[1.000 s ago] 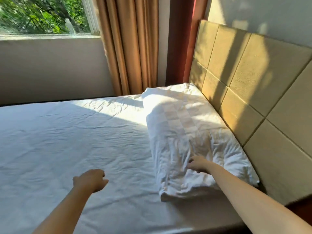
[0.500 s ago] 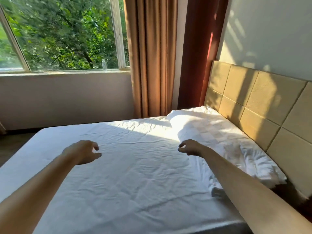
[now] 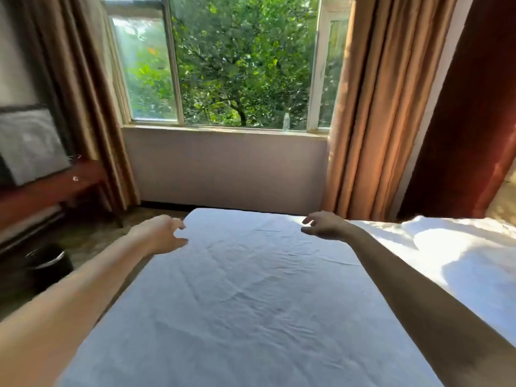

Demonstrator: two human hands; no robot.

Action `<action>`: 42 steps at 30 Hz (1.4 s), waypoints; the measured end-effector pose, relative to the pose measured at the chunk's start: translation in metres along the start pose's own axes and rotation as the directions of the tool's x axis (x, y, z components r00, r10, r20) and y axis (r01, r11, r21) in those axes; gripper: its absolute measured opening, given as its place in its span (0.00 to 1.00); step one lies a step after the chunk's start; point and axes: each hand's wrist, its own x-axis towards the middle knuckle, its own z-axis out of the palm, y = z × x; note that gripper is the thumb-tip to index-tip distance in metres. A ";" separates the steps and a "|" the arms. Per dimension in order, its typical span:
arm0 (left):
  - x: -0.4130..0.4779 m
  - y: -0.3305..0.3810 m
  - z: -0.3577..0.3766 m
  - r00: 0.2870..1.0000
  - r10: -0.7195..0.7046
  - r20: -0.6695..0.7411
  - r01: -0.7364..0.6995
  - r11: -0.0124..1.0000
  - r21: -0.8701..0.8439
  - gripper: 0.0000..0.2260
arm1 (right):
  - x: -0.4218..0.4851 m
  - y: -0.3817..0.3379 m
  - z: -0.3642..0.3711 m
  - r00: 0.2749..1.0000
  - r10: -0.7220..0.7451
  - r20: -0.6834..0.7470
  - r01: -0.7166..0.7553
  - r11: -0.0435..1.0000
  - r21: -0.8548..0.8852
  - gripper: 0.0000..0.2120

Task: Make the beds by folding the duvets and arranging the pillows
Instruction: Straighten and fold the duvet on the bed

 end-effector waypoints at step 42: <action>0.651 -0.473 -0.037 0.562 0.826 0.047 -0.794 0.554 -0.249 0.13 | 0.447 -0.494 0.236 0.606 0.749 -0.270 -0.624 0.657 0.423 0.15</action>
